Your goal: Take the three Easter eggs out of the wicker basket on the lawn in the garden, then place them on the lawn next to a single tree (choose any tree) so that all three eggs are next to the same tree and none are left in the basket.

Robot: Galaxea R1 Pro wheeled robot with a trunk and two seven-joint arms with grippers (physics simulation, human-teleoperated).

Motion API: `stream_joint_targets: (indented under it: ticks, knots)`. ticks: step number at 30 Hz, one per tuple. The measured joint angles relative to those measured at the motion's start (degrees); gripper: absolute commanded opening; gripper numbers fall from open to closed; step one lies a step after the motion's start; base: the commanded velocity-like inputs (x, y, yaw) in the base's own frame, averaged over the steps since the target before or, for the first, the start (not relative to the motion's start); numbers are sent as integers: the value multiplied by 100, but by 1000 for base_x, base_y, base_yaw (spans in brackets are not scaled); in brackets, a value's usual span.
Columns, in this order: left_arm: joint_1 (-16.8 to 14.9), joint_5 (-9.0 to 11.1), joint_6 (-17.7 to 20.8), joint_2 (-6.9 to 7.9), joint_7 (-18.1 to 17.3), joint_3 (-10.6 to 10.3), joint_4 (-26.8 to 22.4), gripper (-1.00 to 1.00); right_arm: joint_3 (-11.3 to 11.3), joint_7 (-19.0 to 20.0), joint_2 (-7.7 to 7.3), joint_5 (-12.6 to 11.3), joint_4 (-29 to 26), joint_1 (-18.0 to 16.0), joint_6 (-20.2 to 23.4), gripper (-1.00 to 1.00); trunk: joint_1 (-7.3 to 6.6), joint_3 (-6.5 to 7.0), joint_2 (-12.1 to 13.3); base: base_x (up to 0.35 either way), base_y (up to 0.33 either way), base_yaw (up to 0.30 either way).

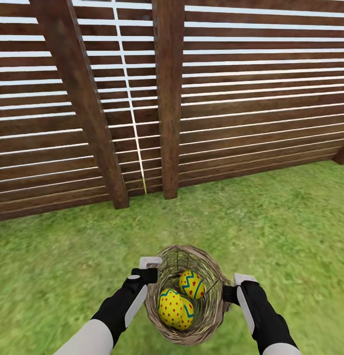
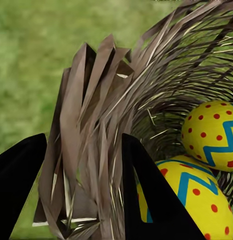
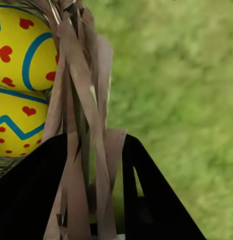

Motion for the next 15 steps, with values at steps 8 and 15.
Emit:
stream_joint_targets:
  ticks: [8, 15]
  knots:
    - [-1, 5, -3, -1, -4, -12, -1, -100, 4, -16, 1, -19, 5, 1, -9, -100, 0, 0, 0, 0, 0, 294]
    - [0, -3, -1, 0, 17, -10, -9, -100, -4, -17, 0, -11, 18, 0, -26, -100, 0, 0, 0, 0, 0, 294]
